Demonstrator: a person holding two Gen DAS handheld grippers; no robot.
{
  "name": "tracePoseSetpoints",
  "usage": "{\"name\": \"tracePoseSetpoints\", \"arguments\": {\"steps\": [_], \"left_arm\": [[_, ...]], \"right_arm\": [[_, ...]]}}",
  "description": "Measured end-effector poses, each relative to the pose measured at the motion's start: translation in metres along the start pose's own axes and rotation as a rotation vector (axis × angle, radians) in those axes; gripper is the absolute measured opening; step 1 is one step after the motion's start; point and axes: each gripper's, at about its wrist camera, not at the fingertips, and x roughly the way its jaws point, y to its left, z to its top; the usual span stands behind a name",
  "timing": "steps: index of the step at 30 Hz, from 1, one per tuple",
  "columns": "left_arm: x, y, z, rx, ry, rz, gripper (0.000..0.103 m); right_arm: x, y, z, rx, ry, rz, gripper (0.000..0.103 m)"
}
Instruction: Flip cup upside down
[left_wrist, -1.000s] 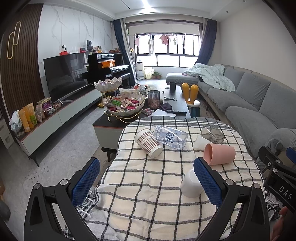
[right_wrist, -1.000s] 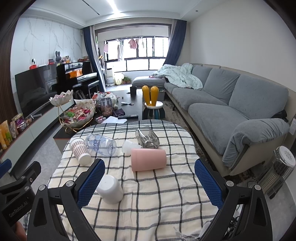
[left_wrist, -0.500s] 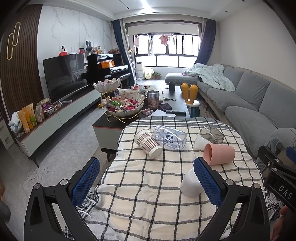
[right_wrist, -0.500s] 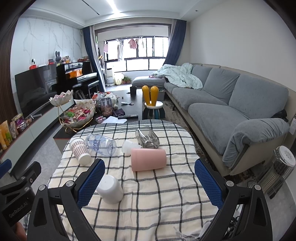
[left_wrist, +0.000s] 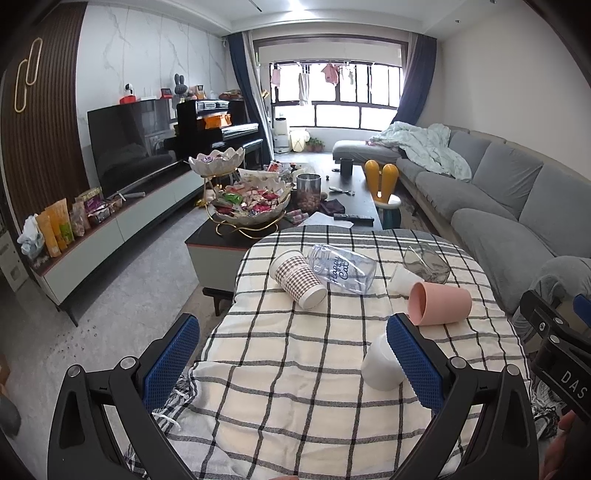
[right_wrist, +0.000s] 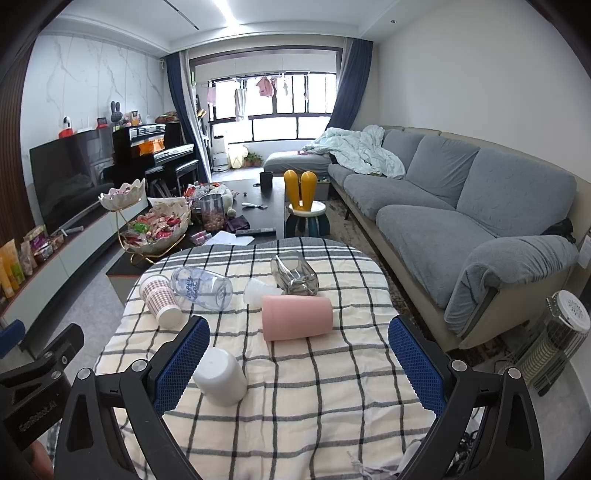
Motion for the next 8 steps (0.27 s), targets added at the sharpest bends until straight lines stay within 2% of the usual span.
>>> {"name": "tracePoseSetpoints", "arguments": {"steps": [8], "left_arm": [[0.0014,-0.0018,-0.0007,0.010,-0.001,0.013,0.103]], "right_arm": [[0.0009,-0.0003,-0.0002,0.001,0.001,-0.001,0.098]]}}
